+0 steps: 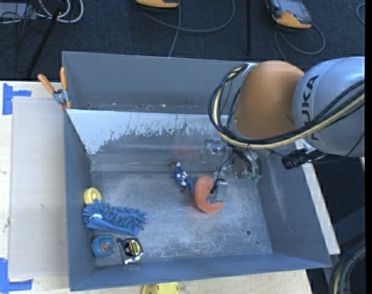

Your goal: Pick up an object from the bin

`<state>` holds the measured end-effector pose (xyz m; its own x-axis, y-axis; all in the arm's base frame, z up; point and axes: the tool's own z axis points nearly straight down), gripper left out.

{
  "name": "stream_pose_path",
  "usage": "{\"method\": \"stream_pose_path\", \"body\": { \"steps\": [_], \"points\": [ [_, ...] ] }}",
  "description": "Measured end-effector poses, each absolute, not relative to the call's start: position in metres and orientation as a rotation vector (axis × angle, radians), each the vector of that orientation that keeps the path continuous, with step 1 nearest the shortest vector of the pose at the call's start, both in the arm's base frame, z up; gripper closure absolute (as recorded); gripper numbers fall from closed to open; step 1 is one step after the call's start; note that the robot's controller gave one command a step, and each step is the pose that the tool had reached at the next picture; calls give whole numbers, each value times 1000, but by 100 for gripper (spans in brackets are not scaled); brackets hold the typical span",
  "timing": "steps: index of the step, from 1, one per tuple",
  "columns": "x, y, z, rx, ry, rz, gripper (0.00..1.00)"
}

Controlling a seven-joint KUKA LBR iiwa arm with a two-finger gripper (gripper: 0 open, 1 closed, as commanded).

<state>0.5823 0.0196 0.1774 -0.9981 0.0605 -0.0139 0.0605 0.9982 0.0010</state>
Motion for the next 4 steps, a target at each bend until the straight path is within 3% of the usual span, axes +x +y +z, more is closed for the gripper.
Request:
{"method": "stream_pose_path", "body": {
  "steps": [1,2,3,4],
  "points": [
    [574,17,138,-111,3142,1,0],
    [568,3,70,221,3134,1,100],
    [568,3,70,220,3134,0,100],
    [566,-2,118,211,3142,0,100]
  ]
}}
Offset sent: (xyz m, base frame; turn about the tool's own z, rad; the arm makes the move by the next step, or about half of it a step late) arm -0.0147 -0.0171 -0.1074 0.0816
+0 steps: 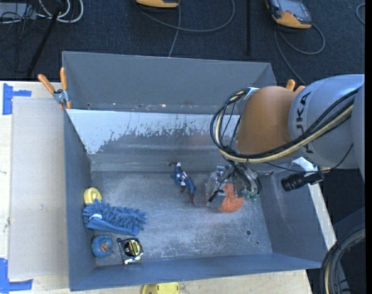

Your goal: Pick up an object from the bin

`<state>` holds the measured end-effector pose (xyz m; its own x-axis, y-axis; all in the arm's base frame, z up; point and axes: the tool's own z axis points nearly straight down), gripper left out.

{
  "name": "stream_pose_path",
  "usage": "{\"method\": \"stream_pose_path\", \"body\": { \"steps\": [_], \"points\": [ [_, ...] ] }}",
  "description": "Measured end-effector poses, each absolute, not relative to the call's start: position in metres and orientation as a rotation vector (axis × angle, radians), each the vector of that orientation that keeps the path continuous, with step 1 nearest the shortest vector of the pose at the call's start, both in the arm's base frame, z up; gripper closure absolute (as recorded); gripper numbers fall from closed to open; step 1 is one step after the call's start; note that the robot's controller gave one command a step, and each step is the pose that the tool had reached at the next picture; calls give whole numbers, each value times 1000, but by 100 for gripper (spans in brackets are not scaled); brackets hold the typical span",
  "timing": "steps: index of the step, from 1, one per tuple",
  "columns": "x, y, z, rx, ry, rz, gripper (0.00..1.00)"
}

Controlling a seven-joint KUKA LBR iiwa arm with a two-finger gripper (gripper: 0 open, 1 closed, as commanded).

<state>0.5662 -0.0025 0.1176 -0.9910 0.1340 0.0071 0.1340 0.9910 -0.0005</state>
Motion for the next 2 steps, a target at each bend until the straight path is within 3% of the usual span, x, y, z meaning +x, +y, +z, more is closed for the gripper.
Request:
{"method": "stream_pose_path", "body": {
  "steps": [1,2],
  "points": [
    [603,-62,145,-206,-3137,0,0],
    [603,-62,145,-206,-3137,0,0]
  ]
}}
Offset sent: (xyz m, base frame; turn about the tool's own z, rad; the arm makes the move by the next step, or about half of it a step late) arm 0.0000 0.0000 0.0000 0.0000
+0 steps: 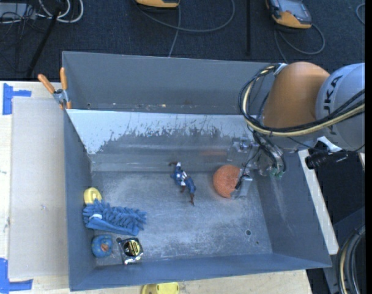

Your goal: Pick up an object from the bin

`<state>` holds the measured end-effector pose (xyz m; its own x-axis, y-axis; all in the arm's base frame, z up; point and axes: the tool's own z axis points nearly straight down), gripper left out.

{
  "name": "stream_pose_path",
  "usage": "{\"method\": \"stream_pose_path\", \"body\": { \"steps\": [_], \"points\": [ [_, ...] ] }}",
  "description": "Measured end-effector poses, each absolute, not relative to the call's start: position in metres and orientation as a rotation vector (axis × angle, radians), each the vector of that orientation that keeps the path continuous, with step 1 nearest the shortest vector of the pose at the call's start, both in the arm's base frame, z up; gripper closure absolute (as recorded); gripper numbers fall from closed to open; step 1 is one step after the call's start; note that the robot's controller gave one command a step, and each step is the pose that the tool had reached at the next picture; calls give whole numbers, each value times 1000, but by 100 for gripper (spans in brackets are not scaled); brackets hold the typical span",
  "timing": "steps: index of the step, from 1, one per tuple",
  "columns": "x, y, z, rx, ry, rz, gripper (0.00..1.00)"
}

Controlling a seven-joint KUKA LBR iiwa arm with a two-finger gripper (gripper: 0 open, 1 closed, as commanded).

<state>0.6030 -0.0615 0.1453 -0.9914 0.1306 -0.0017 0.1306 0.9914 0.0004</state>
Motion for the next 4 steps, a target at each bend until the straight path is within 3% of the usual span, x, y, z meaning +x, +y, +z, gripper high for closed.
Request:
{"method": "stream_pose_path", "body": {
  "steps": [1,2,3,4],
  "points": [
    [604,-66,123,348,3112,1,0],
    [591,-69,89,461,3109,0,0],
    [601,-66,84,471,3104,0,100],
    [601,-66,84,470,3104,-1,100]
  ]
}}
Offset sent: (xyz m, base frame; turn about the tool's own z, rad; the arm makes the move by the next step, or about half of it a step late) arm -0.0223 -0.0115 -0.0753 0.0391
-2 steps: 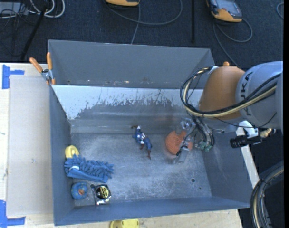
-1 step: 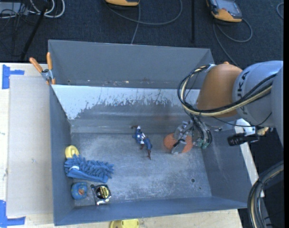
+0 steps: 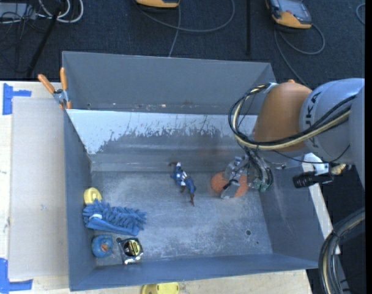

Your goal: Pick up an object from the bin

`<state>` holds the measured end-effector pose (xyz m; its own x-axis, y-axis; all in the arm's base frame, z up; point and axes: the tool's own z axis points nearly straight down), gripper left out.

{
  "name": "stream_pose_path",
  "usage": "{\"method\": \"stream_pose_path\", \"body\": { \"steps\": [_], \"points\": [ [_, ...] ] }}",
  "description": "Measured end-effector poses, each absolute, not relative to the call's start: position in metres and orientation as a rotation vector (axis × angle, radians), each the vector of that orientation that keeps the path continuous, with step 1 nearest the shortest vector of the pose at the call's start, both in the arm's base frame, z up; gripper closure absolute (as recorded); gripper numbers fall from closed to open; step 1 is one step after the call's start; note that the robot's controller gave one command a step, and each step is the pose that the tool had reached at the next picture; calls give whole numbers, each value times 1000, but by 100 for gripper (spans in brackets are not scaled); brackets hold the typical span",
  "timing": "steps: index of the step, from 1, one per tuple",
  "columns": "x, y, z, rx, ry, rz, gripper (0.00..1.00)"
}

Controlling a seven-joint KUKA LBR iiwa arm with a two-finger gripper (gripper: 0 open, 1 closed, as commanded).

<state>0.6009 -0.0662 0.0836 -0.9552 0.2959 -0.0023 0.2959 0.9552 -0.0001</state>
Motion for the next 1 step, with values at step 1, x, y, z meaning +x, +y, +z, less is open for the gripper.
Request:
{"method": "stream_pose_path", "body": {
  "steps": [1],
  "points": [
    [589,-83,206,445,3108,0,100]
  ]
}}
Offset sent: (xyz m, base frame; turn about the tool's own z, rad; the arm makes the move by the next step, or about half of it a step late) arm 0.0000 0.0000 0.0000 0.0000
